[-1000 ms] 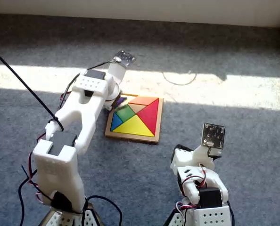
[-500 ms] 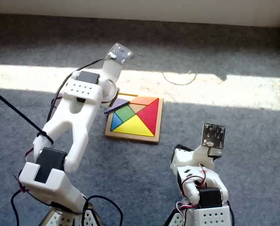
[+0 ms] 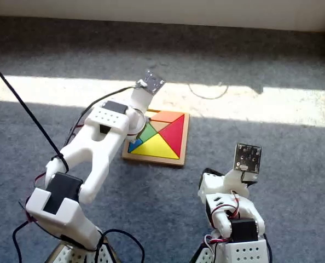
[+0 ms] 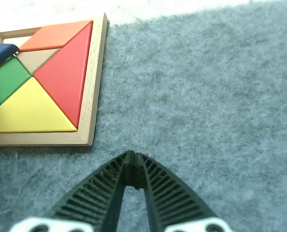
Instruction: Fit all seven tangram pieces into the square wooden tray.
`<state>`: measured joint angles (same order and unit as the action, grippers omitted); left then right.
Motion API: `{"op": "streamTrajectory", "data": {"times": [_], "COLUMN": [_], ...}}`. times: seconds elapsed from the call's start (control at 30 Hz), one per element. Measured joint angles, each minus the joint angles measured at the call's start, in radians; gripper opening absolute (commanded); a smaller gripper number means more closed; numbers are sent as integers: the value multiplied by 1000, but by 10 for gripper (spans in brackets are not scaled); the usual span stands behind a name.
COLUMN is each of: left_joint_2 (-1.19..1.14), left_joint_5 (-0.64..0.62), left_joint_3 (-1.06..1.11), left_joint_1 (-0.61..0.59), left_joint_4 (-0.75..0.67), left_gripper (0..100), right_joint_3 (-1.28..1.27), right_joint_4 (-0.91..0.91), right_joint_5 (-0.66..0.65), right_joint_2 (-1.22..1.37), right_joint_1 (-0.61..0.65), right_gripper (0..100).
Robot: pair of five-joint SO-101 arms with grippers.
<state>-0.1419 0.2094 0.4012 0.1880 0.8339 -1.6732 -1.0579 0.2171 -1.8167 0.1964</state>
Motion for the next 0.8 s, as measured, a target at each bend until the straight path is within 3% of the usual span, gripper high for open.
{"op": "streamTrajectory", "data": {"times": [0.17, 0.8], "left_joint_2": [-14, -55], "left_joint_5": [0, 0], "left_joint_3": [17, -5], "left_joint_1": [9, 110], "left_joint_4": [-80, -117], "left_gripper": [5, 5], "right_joint_3": [0, 0], "right_joint_4": [0, 0], "right_joint_5": [0, 0], "right_joint_2": [0, 0], "right_joint_1": [0, 0], "right_gripper": [5, 5]}}
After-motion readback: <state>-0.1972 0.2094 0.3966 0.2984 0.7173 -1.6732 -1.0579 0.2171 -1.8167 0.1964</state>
